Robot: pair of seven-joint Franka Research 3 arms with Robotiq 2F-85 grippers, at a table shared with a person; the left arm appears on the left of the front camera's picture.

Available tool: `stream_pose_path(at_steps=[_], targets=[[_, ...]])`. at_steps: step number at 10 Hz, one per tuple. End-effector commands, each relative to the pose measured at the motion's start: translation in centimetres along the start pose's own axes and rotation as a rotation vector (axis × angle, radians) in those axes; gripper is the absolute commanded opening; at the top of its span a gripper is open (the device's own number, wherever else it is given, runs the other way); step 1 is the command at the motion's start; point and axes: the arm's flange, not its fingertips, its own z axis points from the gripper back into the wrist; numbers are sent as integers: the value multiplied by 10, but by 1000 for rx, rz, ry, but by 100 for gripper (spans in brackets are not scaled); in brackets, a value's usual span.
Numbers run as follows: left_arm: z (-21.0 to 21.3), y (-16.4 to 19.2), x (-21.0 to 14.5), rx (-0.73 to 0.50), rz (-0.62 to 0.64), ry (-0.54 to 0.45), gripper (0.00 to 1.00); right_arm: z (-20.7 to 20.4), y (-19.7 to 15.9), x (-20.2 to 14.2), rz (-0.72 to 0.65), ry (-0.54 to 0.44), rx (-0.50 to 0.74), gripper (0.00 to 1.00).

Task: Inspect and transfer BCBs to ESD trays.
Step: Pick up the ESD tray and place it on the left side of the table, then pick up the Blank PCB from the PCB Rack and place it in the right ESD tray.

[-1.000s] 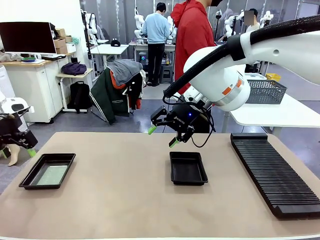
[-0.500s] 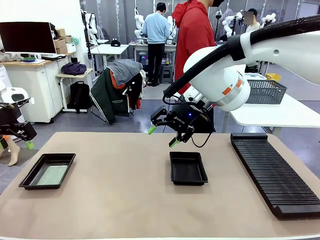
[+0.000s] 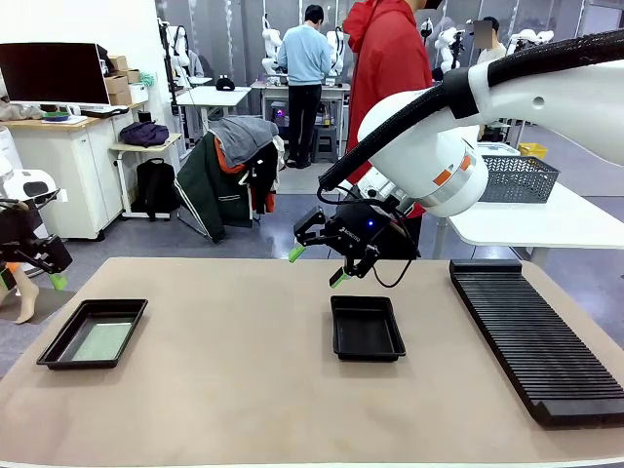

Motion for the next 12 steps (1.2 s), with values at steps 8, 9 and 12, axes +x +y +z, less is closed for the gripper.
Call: stream_pose_path(at_steps=[8,9,12], targets=[[-1,1,-2,0,-7,0,100,-2,2,2,-17,2,-10,100],[-1,1,-2,0,-7,0,100,-2,2,2,-17,2,-10,100],[-1,1,-2,0,-7,0,100,-2,2,2,-17,2,-10,100]])
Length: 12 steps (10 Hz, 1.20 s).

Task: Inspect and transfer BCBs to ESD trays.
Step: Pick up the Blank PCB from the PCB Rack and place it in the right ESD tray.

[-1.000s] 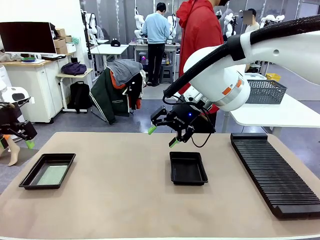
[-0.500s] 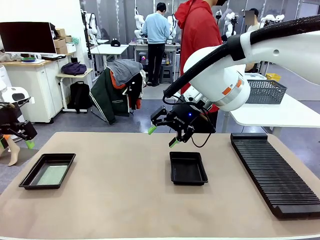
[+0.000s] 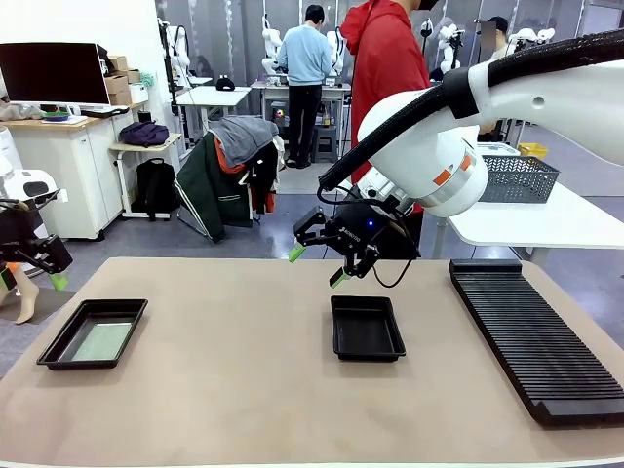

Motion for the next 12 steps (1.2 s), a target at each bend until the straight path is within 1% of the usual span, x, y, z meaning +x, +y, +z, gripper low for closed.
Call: stream_pose_path(at_steps=[1,12], targets=[[-1,1,-2,0,-7,0,100,-2,2,2,-17,2,-10,100],[-1,1,-2,0,-7,0,100,-2,2,2,-17,2,-10,100]])
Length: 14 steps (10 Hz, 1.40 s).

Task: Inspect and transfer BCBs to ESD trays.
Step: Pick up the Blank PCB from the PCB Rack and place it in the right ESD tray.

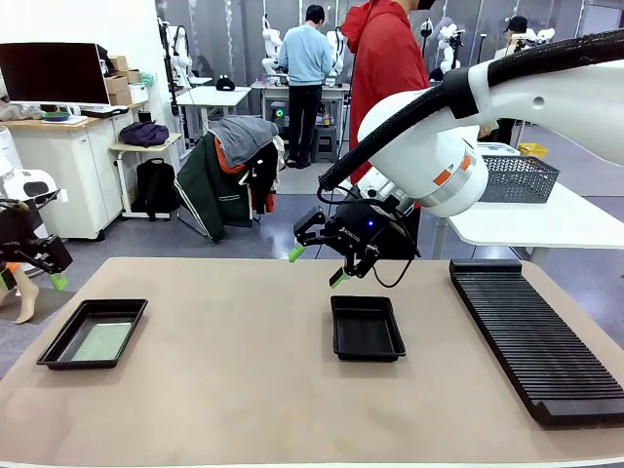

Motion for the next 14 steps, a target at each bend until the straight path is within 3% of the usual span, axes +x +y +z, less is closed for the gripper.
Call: stream_pose_path(at_steps=[1,14], targets=[[-1,1,-2,0,-7,0,100,-2,2,2,-17,2,-10,100],[-1,1,-2,0,-7,0,100,-2,2,2,-17,2,-10,100]])
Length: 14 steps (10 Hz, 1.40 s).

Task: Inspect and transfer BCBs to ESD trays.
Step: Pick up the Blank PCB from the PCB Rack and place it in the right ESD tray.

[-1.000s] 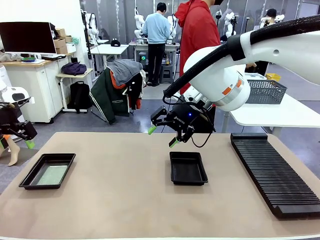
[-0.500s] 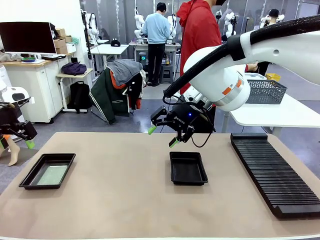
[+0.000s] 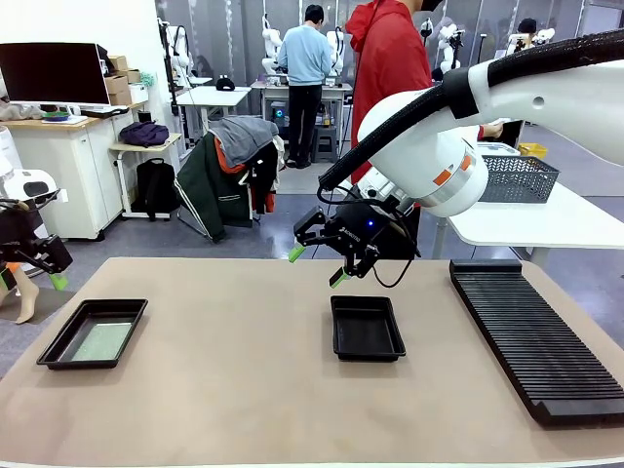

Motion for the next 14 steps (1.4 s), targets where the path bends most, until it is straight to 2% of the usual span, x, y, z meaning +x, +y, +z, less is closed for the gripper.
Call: stream_pose_path(at_steps=[1,14], targets=[[-1,1,-2,0,-6,0,100,-2,2,2,-17,2,-10,100],[-1,1,-2,0,-6,0,100,-2,2,2,-17,2,-10,100]])
